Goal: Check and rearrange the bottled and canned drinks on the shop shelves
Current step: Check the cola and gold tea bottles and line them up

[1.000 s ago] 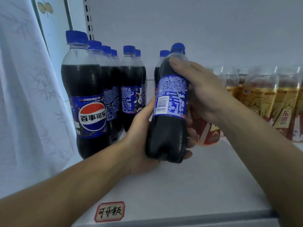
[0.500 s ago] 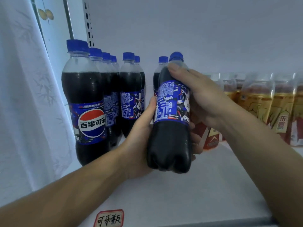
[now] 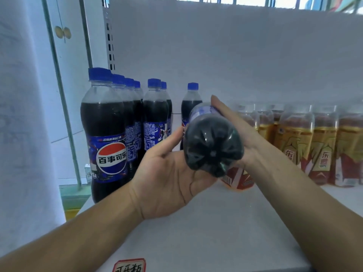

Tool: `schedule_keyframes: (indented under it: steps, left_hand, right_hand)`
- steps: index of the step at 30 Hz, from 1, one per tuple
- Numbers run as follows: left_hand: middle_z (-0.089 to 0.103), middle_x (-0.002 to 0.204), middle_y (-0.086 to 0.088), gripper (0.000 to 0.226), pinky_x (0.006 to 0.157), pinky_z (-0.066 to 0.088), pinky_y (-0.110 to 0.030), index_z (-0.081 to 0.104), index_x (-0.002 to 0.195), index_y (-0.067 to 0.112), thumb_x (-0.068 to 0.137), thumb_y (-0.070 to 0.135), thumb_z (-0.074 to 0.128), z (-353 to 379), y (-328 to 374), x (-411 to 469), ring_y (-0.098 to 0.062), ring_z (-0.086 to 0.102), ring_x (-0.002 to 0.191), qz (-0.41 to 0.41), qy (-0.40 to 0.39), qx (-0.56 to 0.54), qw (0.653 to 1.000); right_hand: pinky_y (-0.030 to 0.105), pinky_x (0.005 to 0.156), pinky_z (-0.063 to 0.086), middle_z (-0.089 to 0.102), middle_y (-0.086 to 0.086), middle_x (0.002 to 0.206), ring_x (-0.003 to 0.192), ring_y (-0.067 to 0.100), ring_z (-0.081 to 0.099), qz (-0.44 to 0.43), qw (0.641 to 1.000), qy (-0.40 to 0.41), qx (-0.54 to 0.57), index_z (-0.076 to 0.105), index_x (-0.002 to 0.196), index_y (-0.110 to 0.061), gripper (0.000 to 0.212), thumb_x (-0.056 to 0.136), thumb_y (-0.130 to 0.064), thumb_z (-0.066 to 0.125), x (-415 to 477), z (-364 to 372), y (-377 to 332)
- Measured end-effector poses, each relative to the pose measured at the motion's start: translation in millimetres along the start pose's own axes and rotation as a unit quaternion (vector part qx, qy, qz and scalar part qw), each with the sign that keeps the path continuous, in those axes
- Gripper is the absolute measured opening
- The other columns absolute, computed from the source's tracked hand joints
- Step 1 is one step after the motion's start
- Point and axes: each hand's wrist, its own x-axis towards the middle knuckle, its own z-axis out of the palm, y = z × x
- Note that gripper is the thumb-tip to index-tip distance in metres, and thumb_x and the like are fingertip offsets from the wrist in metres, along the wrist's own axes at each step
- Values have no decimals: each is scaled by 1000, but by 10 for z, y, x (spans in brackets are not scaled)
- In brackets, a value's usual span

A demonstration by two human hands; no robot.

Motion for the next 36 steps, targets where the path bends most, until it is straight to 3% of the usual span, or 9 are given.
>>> schedule_keyframes:
  steps: [2, 6, 9, 12, 20, 24, 29, 33, 36]
  left_hand:
    - [63, 131, -19, 68, 90, 56, -33, 64, 130, 2, 99, 57, 38, -15, 6, 10, -28, 64, 117, 4, -10, 17, 1000]
    - [71, 117, -16, 82, 89, 57, -35, 72, 118, 10, 69, 76, 68, 27, -30, -10, -27, 70, 106, 9, 2, 147, 989]
    - [75, 107, -8, 44, 87, 57, -28, 74, 101, 24, 67, 47, 87, 60, -84, -9, -17, 71, 98, 55, 102, 353, 929]
    - [72, 109, 18, 55, 88, 55, -20, 60, 115, 35, 71, 21, 89, -39, -99, 33, 0, 67, 104, 145, 207, 485, 837]
    - [66, 101, 39, 71, 78, 47, -4, 51, 113, 37, 74, -18, 74, -156, -126, 163, 18, 60, 100, 288, 249, 505, 775]
    - [67, 116, 22, 79, 89, 54, -18, 47, 127, 45, 77, -7, 77, -165, -118, 104, 0, 63, 114, 255, 244, 511, 784]
    - [43, 119, 53, 114, 96, 40, -5, 2, 123, 82, 81, 10, 80, 25, -52, 10, 26, 42, 119, 218, 248, 586, 740]
    - [17, 157, 32, 105, 121, 26, -29, -14, 149, 52, 91, 30, 71, 246, 47, -132, 10, 19, 144, 214, 284, 669, 653]
    - [28, 154, 27, 75, 120, 31, -33, 16, 155, 40, 95, 32, 62, 374, 65, -350, 9, 26, 141, 287, 267, 720, 572]
  right_hand:
    - [39, 72, 64, 73, 16, 84, 70, 28, 72, 4, 1000, -16, 7, 73, 97, -5, 48, 83, -50, 74, 3, 5, -12]
    - [33, 92, 54, 68, 7, 87, 76, 20, 67, -61, 994, -83, -28, 72, 101, -7, 39, 86, -43, 73, 30, -25, -15]
    - [36, 79, 60, 71, 10, 105, 90, 21, 71, -225, 957, -127, -133, 63, 122, -14, 44, 80, -22, 74, 8, -44, -21]
    - [39, 92, 56, 67, 3, 126, 115, 23, 67, -342, 872, -167, -309, 56, 131, -29, 69, 67, -18, 80, -29, -80, -19]
    - [14, 90, 51, 61, -30, 118, 116, 1, 62, -423, 768, -162, -453, 51, 116, -64, 78, 70, -8, 78, -167, 9, 42]
    - [15, 87, 53, 64, -26, 117, 112, 2, 64, -407, 786, -130, -447, 50, 117, -57, 69, 71, -13, 78, -152, 8, 45]
    - [13, 75, 55, 65, -20, 113, 100, -5, 66, -367, 839, -30, -401, 46, 128, -44, 69, 79, -16, 84, -26, -51, 87]
    - [9, 68, 52, 59, -24, 117, 98, -5, 63, -334, 866, 24, -372, 41, 129, -47, 65, 82, -25, 80, 22, -38, 80]
    - [17, 74, 53, 62, -14, 124, 105, 4, 64, -291, 876, 9, -385, 44, 140, -38, 68, 82, -32, 79, 43, -45, 64]
